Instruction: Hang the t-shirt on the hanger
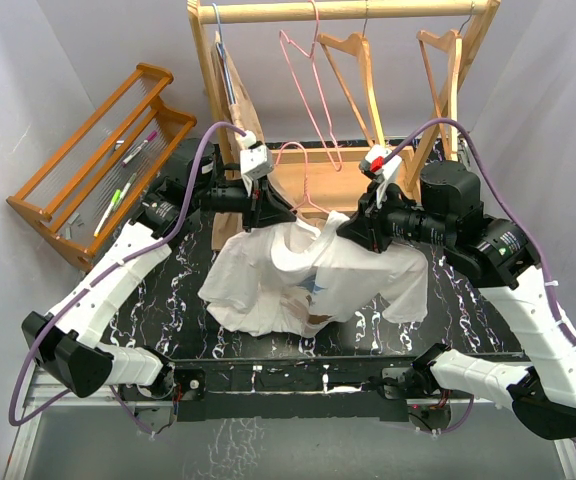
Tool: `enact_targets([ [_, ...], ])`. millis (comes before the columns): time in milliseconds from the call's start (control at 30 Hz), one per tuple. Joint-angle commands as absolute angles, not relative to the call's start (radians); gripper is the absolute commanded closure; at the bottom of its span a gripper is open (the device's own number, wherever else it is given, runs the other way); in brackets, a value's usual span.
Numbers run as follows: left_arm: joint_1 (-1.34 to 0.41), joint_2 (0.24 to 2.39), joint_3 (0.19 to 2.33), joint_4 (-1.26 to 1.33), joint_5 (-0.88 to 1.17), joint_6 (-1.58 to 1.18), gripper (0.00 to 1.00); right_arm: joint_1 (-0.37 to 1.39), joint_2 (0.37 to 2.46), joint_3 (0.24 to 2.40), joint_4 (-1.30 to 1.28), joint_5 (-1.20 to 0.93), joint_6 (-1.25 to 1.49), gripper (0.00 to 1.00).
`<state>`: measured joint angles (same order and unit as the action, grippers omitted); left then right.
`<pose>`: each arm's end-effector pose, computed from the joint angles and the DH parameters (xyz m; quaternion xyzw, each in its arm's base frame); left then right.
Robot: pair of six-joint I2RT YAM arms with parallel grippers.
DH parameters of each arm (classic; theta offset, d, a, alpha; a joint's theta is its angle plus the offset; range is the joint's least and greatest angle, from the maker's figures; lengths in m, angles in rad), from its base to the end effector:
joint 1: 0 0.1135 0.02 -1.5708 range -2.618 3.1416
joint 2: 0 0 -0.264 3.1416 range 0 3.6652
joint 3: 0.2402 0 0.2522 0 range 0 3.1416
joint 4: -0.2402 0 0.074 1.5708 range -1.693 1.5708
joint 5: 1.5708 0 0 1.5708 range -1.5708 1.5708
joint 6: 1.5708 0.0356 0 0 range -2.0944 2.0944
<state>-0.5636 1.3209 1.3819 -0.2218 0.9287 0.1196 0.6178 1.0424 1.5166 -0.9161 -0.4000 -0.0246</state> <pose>0.2296 -0.1788 0.4289 0.5016 0.5444 -0.4603 0.4901 0.1338 0.1121 0.4611 -0.3623 0.7521 0.3138 0.4523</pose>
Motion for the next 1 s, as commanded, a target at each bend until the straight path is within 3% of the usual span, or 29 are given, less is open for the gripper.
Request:
enact_targets([
  [0,-0.580,1.314,1.454,-0.332,0.836,0.172,1.00,0.631,1.026,1.546,-0.765,-0.419,-0.030,0.92],
  [367,-0.579,1.364,1.678,-0.616,0.568,0.386,1.00,0.632,1.007,1.457,-0.826,-0.299,-0.045,0.92],
  [767,-0.579,1.417,1.795,-0.631,0.478,0.429,1.00,0.631,0.992,1.413,-0.846,-0.224,-0.063,0.90],
  [867,-0.579,1.419,1.796,-0.620,0.475,0.427,1.00,0.631,0.986,1.408,-0.857,-0.200,-0.066,0.84],
  [967,-0.578,1.415,1.788,-0.605,0.486,0.417,1.00,0.631,0.974,1.401,-0.852,-0.192,-0.066,0.72],
])
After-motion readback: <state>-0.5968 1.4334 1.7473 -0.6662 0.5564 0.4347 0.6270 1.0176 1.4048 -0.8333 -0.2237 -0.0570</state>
